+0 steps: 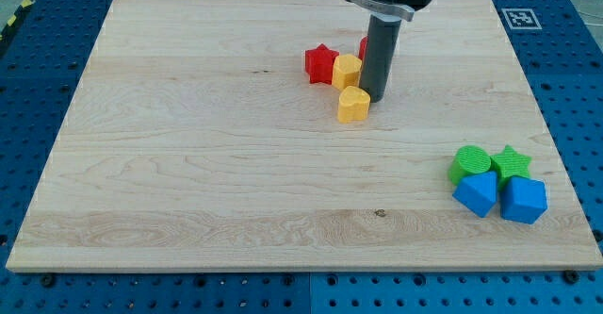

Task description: Move the heart to the left of the triangle

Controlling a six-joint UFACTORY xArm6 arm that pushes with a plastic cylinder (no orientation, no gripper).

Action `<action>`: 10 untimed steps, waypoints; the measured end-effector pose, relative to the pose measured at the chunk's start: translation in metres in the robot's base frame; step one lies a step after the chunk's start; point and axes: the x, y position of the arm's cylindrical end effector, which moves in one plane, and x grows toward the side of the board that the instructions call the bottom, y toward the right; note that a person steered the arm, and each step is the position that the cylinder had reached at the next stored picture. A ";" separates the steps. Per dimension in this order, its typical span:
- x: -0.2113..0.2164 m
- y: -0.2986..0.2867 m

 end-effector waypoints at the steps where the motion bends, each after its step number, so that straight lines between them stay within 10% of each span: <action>1: 0.000 -0.016; 10: 0.011 -0.059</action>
